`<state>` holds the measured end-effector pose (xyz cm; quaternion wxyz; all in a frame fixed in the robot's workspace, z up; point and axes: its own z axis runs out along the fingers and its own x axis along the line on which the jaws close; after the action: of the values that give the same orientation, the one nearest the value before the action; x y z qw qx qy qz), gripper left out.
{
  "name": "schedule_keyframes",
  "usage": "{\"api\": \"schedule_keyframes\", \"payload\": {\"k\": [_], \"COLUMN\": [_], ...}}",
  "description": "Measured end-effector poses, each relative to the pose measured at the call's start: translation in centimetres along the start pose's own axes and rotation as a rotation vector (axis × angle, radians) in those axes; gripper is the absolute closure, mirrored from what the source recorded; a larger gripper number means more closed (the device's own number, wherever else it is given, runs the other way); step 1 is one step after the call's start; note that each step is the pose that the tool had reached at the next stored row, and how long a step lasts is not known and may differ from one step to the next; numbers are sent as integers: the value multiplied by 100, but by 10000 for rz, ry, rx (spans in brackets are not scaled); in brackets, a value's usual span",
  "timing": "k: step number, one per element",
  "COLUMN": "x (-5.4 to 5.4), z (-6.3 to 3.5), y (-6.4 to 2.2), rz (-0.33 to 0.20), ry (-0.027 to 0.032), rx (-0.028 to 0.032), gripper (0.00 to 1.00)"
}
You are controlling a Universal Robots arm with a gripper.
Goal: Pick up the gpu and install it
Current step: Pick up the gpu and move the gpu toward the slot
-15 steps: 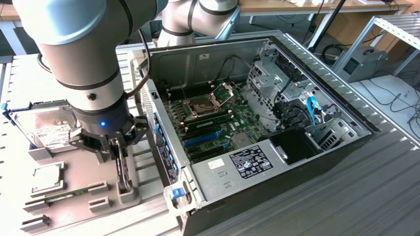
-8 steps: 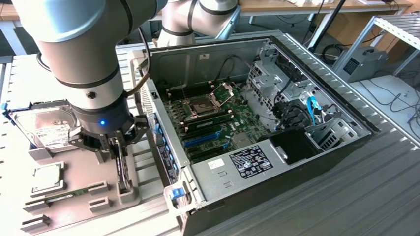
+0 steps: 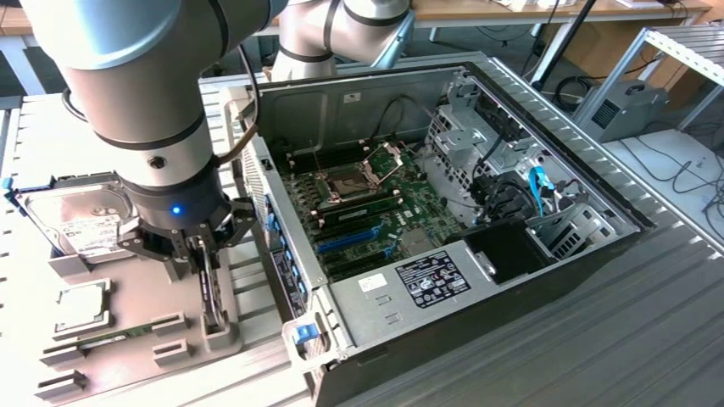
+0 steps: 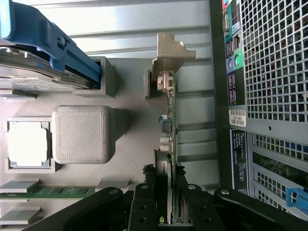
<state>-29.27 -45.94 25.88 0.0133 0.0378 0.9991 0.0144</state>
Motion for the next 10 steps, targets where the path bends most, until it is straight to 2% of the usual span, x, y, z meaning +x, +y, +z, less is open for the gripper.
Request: {"api": "schedule_keyframes", "payload": {"k": [4,6,10], "x": [0,-2,-2], "z": [-9,-69,-75], "y": [0,2,2], "rz": [0,0,0], "ry": [0,0,0], "rx": [0,0,0], "gripper": [74,74,74]}}
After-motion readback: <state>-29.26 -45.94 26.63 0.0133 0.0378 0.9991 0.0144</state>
